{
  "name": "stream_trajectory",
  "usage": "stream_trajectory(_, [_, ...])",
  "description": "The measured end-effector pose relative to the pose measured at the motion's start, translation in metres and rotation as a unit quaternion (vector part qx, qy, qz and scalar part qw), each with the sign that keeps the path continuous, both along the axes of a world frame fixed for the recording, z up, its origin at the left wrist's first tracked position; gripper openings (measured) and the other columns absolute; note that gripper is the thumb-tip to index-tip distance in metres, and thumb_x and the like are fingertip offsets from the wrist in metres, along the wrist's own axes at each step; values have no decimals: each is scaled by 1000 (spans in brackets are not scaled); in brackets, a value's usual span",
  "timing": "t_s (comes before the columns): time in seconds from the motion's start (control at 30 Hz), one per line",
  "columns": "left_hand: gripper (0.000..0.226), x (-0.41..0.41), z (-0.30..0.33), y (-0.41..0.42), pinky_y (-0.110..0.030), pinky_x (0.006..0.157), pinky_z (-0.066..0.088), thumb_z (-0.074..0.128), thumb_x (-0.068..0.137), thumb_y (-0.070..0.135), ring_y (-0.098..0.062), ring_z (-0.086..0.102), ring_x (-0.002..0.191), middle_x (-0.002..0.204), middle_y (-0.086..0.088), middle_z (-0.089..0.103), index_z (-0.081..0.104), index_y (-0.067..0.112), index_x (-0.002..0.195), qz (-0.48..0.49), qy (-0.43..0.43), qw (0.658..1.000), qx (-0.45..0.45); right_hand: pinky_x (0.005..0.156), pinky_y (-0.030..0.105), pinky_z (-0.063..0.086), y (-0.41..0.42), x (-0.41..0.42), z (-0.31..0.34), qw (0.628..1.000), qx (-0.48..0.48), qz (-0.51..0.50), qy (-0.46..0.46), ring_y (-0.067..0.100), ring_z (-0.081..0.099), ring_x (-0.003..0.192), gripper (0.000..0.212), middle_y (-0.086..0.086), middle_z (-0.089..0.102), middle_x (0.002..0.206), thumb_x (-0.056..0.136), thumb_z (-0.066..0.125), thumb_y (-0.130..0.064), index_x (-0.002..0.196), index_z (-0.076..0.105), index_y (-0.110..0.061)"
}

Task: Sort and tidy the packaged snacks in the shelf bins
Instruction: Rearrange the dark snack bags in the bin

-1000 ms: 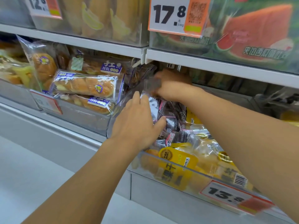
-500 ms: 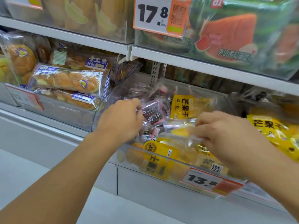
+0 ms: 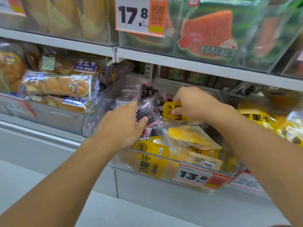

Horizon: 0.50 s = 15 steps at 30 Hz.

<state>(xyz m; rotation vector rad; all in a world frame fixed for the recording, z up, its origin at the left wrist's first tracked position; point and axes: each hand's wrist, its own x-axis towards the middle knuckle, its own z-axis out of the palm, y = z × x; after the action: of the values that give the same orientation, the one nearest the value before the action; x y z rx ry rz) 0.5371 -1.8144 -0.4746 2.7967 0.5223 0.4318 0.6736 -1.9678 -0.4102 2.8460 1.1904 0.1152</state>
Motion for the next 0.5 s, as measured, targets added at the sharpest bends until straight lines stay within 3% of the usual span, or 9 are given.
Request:
stream_trajectory(0.03, [41, 0, 0, 1, -38, 76, 45, 47, 98, 50, -27, 61, 106, 104, 0, 66, 51, 20, 126, -3, 1, 1000, -4, 63, 35, 46, -6, -8, 1, 1000, -6, 15, -7, 29, 50, 68, 38, 2, 52, 62, 88, 75, -33, 61, 52, -17])
stream_trajectory(0.1, [38, -2, 2, 2, -37, 83, 49, 48, 99, 48, -24, 62, 108, 102, 5, 67, 57, 23, 125, -15, 5, 1000, 0, 60, 35, 45, -22, -25, 3, 999, -29, 11, -21, 32, 52, 65, 45, 3, 47, 58, 88, 73, -26, 56, 44, -14])
stream_trajectory(0.17, [33, -3, 3, 2, -37, 86, 50, 47, 99, 45, -22, 62, 109, 107, 7, 69, 63, 27, 121, -38, 4, 999, 8, 65, 37, 50, -40, -31, 3, 998, -58, 9, -23, 34, 55, 69, 40, 3, 48, 63, 88, 68, -25, 59, 43, -15])
stream_trajectory(0.3, [32, 3, 0, 1, -39, 88, 48, 44, 99, 47, -23, 60, 106, 105, 4, 67, 68, 29, 113, -81, 27, 996, 17, 77, 43, 52, -43, -32, -9, 987, -153, 7, 57, 31, 55, 83, 22, 1, 46, 77, 94, 51, -21, 72, 50, -21])
stream_trajectory(0.37, [37, 5, -3, 1, -42, 98, 45, 42, 100, 51, -23, 52, 115, 116, 3, 57, 65, 35, 125, -93, 65, 994, -8, 78, 39, 51, -35, -26, -17, 979, -192, 2, 66, 30, 56, 89, 19, 2, 51, 82, 95, 45, -15, 83, 60, -15])
stream_trajectory(0.43, [42, 6, -4, 1, -45, 105, 41, 42, 100, 54, -24, 44, 124, 125, 3, 47, 59, 37, 134, -102, 78, 991, -36, 82, 37, 53, -31, -22, -10, 984, -166, -7, 67, 30, 60, 93, 23, 3, 62, 91, 94, 45, -11, 91, 67, -16])
stream_trajectory(0.5, [41, 5, 0, 6, -47, 101, 45, 47, 98, 53, -24, 47, 122, 127, 1, 49, 64, 32, 129, -87, 15, 995, -49, 87, 43, 55, -25, -20, 1, 997, -71, 8, 25, 30, 63, 99, 28, 2, 69, 105, 90, 47, -16, 102, 72, -22])
